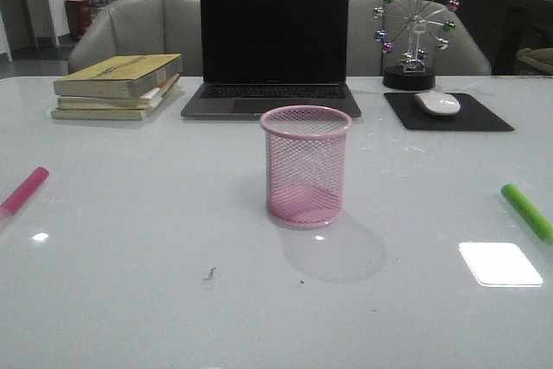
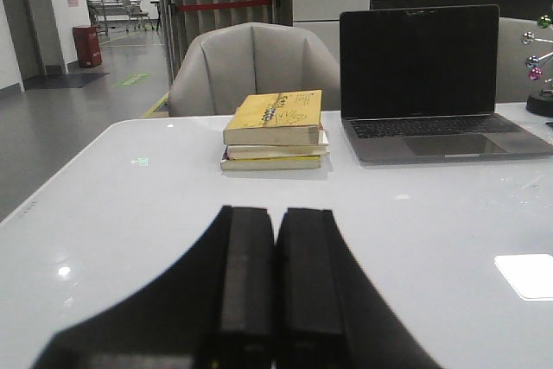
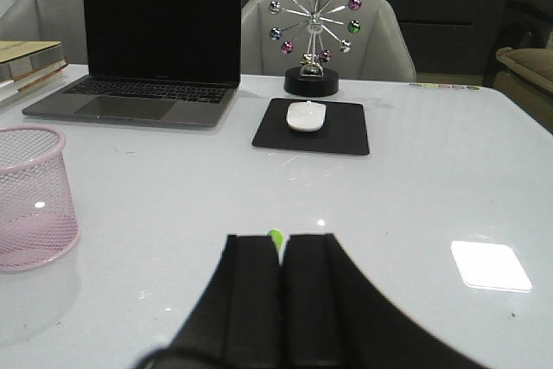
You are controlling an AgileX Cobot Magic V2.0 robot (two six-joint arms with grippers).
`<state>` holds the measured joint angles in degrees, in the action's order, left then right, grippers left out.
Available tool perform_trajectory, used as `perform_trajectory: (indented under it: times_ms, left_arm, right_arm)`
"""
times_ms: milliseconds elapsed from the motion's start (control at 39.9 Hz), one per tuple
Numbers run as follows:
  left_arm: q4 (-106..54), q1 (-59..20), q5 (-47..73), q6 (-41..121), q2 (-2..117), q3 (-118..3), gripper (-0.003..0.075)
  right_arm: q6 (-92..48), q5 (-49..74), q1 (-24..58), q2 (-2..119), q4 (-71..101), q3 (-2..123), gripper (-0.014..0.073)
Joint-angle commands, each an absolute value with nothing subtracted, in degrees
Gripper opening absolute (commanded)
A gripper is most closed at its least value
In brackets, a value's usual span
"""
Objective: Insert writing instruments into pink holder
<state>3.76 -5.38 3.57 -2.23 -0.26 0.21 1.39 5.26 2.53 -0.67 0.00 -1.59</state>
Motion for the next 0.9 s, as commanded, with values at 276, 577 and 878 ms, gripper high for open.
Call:
perform_trajectory:
  times_ms: [276, 577, 878]
  left_arm:
    - [3.3, -5.3, -6.6, -2.7, -1.4, 0.0, 0.0091]
    - [3.0, -5.5, -1.6, -2.7, 0.0, -16.9, 0.0091]
    - [3.0, -5.5, 23.8, -2.7, 13.6, -37.0, 0.0091]
  right_arm:
    - [1.2, -5.0, 2.1, -1.7, 0.0, -0.4, 0.0041]
    - [1.2, 3.6, 2.1, 0.6, 0.0, 17.4, 0.0041]
    - [1.2, 23.9, 2.1, 15.4, 0.0, 37.3, 0.0041]
